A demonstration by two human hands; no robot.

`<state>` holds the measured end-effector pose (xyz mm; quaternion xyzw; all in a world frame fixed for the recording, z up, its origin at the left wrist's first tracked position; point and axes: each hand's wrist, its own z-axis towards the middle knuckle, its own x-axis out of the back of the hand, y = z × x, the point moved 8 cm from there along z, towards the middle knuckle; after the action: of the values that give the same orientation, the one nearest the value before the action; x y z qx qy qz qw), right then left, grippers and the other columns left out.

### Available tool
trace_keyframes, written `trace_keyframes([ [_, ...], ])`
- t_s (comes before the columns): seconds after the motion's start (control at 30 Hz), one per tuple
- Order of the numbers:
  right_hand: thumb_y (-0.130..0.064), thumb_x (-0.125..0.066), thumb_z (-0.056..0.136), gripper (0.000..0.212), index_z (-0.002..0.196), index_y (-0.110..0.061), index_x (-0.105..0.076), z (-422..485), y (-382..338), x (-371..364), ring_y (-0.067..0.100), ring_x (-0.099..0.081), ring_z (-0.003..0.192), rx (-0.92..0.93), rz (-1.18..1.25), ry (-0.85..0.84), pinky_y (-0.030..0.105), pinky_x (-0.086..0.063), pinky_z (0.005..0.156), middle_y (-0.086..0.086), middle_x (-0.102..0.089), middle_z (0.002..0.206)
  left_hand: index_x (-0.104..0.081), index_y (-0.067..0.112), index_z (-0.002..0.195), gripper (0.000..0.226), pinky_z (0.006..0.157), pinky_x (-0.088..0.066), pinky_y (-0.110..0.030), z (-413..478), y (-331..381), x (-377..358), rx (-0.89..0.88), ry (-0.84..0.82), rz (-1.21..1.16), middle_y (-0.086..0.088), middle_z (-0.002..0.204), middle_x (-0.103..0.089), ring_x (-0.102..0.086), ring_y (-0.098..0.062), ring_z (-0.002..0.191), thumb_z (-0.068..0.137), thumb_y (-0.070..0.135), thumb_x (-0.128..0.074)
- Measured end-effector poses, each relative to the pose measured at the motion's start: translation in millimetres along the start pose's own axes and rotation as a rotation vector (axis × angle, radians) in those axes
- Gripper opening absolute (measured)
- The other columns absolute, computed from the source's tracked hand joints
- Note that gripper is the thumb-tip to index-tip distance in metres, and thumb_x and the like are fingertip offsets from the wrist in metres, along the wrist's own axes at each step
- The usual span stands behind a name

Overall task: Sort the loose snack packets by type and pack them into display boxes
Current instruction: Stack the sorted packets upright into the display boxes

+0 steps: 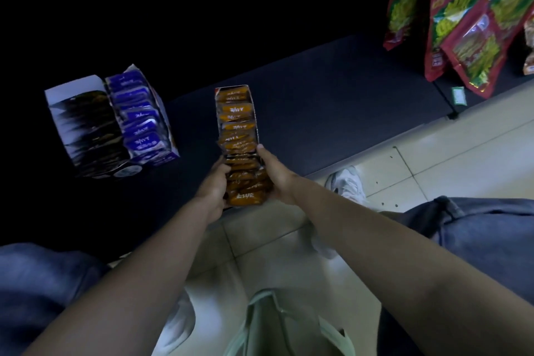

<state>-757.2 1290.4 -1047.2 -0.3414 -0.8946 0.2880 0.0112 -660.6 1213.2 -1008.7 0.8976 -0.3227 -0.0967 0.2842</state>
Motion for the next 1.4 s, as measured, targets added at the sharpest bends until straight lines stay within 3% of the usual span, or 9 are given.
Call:
trace_keyframes([
  [0.13, -0.062, -0.063, 0.079, 0.086, 0.142, -0.014, -0.03, -26.5, -8.0, 0.7, 0.024, -0.063, 0.106, -0.006, 0.049, -0.001, 0.034, -0.059, 0.065, 0.013, -0.055, 0.131, -0.049, 0.03, 0.132, 0.033, 0.075, -0.055, -0.038, -6.7, 4.7, -2.5, 0.017, -0.047, 0.014, -0.008, 0.12, -0.062, -0.061, -0.024, 0.104, 0.101, 0.028, -0.037],
  [0.33, 0.002, -0.073, 0.075, 0.1, 0.148, -0.023, -0.009, -37.4, -32.8, 7.0, 0.018, -0.046, 0.121, 0.168, -0.239, 0.011, 0.038, -0.043, 0.106, 0.002, -0.044, 0.126, -0.047, 0.015, 0.134, 0.038, 0.072, -0.055, -0.034, -4.0, 25.2, 0.4, -0.096, -0.025, -0.074, -0.015, 0.122, -0.061, -0.064, -0.024, 0.098, 0.099, 0.015, -0.032],
  [0.53, -0.004, -0.079, 0.075, 0.093, 0.148, -0.017, -0.024, -35.9, -43.5, 10.9, 0.02, -0.054, 0.117, 0.364, -0.475, 0.127, 0.038, -0.048, 0.101, 0.003, -0.049, 0.131, -0.047, 0.017, 0.133, 0.044, 0.076, -0.056, -0.031, -0.3, 29.1, -5.1, -0.151, -0.096, -0.003, -0.011, 0.126, -0.059, -0.061, -0.024, 0.108, 0.095, 0.005, -0.031],
  [0.63, -0.005, -0.079, 0.076, 0.085, 0.145, -0.016, -0.03, -33.1, -44.2, 16.8, 0.014, -0.059, 0.103, 0.384, -0.471, 0.097, 0.017, -0.052, 0.083, 0.006, -0.053, 0.131, -0.056, 0.016, 0.113, 0.032, 0.087, -0.052, -0.033, 2.8, 29.3, 0.7, -0.156, -0.041, 0.002, -0.012, 0.119, -0.061, -0.06, -0.021, 0.102, 0.097, 0.011, -0.029],
  [0.8, -0.005, -0.068, 0.086, 0.112, 0.149, -0.024, 0.023, -31.4, -28.8, 4.0, 0.003, -0.023, 0.135, 0.301, -0.432, -0.035, 0.028, -0.027, 0.114, -0.018, -0.013, 0.146, -0.058, 0.009, 0.116, 0.041, 0.091, -0.046, -0.036, 3.7, 23.8, -5.7, -0.163, -0.046, -0.156, -0.01, 0.108, -0.065, -0.059, -0.022, 0.103, 0.099, 0.031, -0.027],
  [0.97, 0.007, -0.049, 0.089, 0.108, 0.14, -0.032, 0.038, -24.8, -18.6, -15.2, 0.013, -0.033, 0.134, 0.254, -0.365, -0.08, 0.038, -0.033, 0.114, -0.002, -0.023, 0.154, -0.061, 0.018, 0.112, 0.041, 0.089, -0.046, -0.037, 0.1, 22.2, -15.0, -0.193, -0.059, -0.119, -0.007, 0.106, -0.067, -0.061, -0.02, 0.1, 0.1, 0.037, -0.026],
  [1.07, 0.008, -0.051, 0.087, 0.107, 0.145, -0.033, 0.03, -23.4, -18.1, -9.4, 0.013, -0.036, 0.134, 0.261, -0.341, -0.074, 0.04, -0.031, 0.116, 0.0, -0.033, 0.151, -0.057, 0.018, 0.12, 0.04, 0.095, -0.046, -0.039, -1.0, 20.5, -19.7, -0.176, -0.074, -0.102, -0.006, 0.111, -0.067, -0.061, -0.021, 0.106, 0.101, 0.038, -0.028],
  [1.2, 0.009, -0.065, 0.08, 0.086, 0.147, -0.022, -0.021, -29.3, -22.3, 8.3, 0.009, -0.053, 0.119, 0.37, -0.267, 0.054, 0.038, -0.039, 0.11, -0.009, -0.056, 0.124, -0.057, 0.014, 0.122, 0.039, 0.087, -0.051, -0.038, -1.8, 21.4, -14.7, -0.126, -0.083, -0.134, -0.009, 0.114, -0.066, -0.062, -0.021, 0.103, 0.103, 0.036, -0.03],
  [1.4, 0.013, -0.061, 0.081, 0.081, 0.15, -0.011, -0.026, -34.6, -14.5, 16.4, 0.016, -0.051, 0.127, 0.464, -0.312, 0.136, 0.037, -0.042, 0.108, 0.007, -0.049, 0.141, -0.058, 0.009, 0.111, 0.027, 0.083, -0.05, -0.028, -4.8, 9.8, -15.4, -0.089, -0.11, -0.147, -0.009, 0.104, -0.065, -0.061, -0.017, 0.095, 0.1, 0.018, -0.035],
])
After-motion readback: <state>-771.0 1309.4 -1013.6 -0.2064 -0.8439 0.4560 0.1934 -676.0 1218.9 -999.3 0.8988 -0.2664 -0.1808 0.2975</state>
